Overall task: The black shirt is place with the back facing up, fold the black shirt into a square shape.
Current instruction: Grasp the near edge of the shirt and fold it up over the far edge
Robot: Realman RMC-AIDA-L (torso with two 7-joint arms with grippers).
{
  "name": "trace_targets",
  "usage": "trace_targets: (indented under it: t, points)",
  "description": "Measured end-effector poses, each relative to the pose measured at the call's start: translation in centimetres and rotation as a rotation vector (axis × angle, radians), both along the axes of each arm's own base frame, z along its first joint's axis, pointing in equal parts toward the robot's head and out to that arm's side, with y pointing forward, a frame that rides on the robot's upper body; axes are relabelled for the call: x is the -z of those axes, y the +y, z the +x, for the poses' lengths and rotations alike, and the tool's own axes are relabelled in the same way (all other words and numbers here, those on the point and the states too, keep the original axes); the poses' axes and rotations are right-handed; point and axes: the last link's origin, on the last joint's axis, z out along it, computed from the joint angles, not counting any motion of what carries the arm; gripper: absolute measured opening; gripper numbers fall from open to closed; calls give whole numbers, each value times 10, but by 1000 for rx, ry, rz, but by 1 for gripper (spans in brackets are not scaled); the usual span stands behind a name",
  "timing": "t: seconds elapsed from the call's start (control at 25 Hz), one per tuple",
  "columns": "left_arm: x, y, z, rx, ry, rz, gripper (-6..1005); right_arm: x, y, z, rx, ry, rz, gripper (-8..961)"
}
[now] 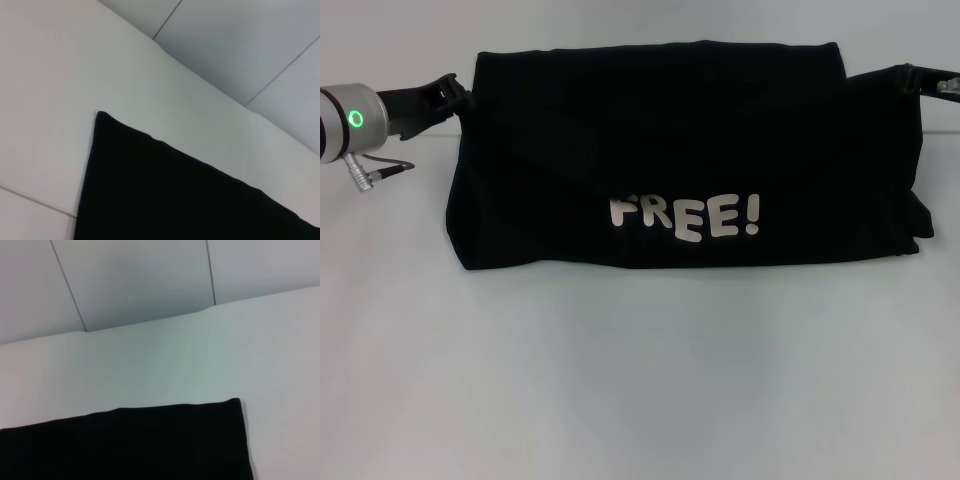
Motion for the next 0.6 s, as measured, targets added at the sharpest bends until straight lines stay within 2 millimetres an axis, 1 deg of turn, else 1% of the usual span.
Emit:
trace_targets:
  t: [0.32,0.6]
  points:
    - [0,3,3,-1,5,18,73,-4,5,-5,-8,-6,13,50]
    - [16,4,5,1,56,2,87,16,3,0,23,-67,0,50]
